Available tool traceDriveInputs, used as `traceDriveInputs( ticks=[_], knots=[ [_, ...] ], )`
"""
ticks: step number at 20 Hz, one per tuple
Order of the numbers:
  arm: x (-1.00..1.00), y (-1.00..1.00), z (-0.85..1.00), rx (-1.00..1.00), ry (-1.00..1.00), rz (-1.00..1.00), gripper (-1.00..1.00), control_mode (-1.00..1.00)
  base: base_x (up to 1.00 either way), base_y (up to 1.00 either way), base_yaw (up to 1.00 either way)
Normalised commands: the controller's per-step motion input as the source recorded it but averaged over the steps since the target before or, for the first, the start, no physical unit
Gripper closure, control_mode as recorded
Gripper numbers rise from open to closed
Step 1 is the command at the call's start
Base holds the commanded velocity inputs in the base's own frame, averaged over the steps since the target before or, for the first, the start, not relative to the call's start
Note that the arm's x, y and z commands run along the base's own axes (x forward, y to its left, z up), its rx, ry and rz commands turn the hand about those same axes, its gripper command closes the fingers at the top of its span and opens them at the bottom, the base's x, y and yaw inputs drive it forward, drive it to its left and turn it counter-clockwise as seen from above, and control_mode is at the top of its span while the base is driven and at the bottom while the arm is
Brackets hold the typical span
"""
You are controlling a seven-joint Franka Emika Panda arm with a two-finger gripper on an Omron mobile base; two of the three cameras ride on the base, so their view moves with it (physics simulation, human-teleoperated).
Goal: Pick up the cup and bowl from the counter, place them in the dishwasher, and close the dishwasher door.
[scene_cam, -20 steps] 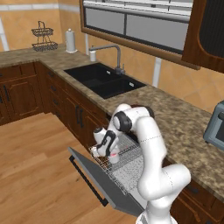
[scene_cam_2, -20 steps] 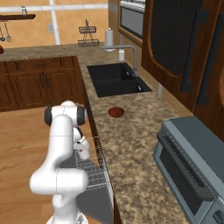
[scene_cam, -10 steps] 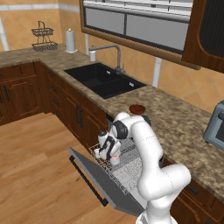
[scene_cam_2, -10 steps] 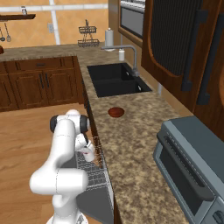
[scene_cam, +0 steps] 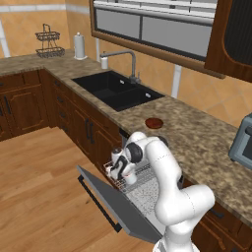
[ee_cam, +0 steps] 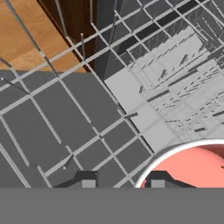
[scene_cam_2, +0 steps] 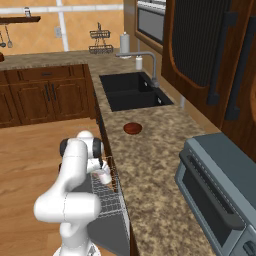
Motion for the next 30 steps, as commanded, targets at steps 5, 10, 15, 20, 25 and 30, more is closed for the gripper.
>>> traceDriveInputs(
  ticks=[5,10,15,20,25,30],
  knots=[
    [-0.45,0.82,-0.35,0.05,0.00,0.00,-1.00,-1.00,0.00,0.00,0.00],
    [-0.60,0.38,0.34,0.04,-0.01,-0.03,-1.00,-1.00,0.00,0.00,0.00],
    [-0.52,0.00,1.00,0.00,-0.05,-0.01,-1.00,-1.00,0.00,0.00,0.00],
    [-0.40,-0.01,1.00,0.00,-0.05,0.00,-1.00,-1.00,0.00,0.00,0.00],
    [-0.18,-0.03,1.00,-0.01,-0.21,0.07,-1.00,-1.00,0.00,0.00,0.00],
    [0.00,0.00,1.00,0.00,-0.46,0.09,-1.00,-1.00,0.00,0.00,0.00]
  ],
)
